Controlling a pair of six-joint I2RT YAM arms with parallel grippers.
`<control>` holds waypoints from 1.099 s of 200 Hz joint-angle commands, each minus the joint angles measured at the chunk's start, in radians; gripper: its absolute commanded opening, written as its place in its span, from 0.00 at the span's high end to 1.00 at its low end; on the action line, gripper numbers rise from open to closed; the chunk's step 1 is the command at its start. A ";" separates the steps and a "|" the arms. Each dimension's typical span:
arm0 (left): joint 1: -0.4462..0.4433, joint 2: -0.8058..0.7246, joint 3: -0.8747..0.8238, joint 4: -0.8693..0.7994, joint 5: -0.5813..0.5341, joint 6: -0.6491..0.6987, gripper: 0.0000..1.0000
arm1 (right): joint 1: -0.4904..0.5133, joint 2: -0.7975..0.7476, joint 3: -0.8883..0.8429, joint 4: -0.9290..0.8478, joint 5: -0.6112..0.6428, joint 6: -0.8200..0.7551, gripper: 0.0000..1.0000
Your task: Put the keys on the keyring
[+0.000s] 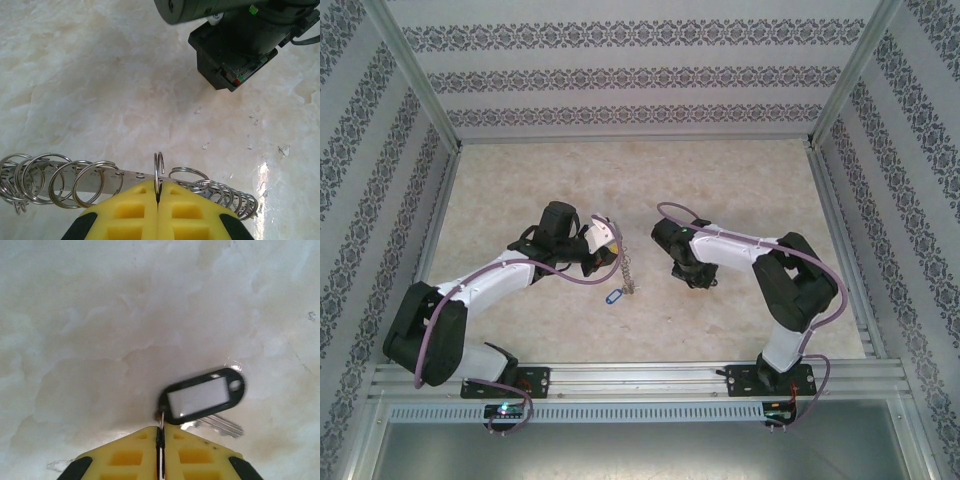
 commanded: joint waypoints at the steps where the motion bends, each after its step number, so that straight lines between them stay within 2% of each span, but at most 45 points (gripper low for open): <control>1: -0.014 0.008 -0.009 -0.023 0.005 -0.009 1.00 | -0.015 -0.031 -0.013 -0.034 0.029 -0.031 0.94; 29: -0.014 0.008 -0.008 -0.025 -0.002 -0.015 1.00 | -0.014 -0.038 -0.029 -0.016 0.019 -0.065 1.00; 45: -0.013 0.005 -0.002 -0.028 -0.008 -0.016 1.00 | -0.010 -0.055 -0.038 0.012 0.012 -0.126 1.00; 57: -0.014 0.002 0.003 -0.029 -0.008 -0.019 1.00 | -0.004 -0.091 -0.063 0.095 -0.005 -0.260 1.00; 80: -0.014 0.003 0.026 -0.044 0.004 -0.038 1.00 | 0.000 -0.221 -0.143 0.314 -0.102 -0.618 1.00; 100: -0.014 0.003 0.031 -0.036 0.027 -0.051 1.00 | 0.005 -0.373 -0.232 0.509 -0.220 -0.833 1.00; 124: -0.014 0.004 0.035 -0.026 0.035 -0.069 1.00 | 0.010 -0.474 -0.289 0.640 -0.318 -1.038 1.00; 156: -0.014 0.008 0.027 0.007 0.036 -0.086 1.00 | 0.011 -0.467 -0.310 0.758 -0.490 -1.198 1.00; 192: -0.016 -0.017 0.037 -0.015 0.018 -0.077 1.00 | 0.021 -0.500 -0.319 0.813 -0.548 -1.342 1.00; 220: -0.026 -0.025 0.032 -0.007 -0.010 -0.087 1.00 | 0.022 -0.469 -0.299 0.851 -0.683 -1.439 1.00</control>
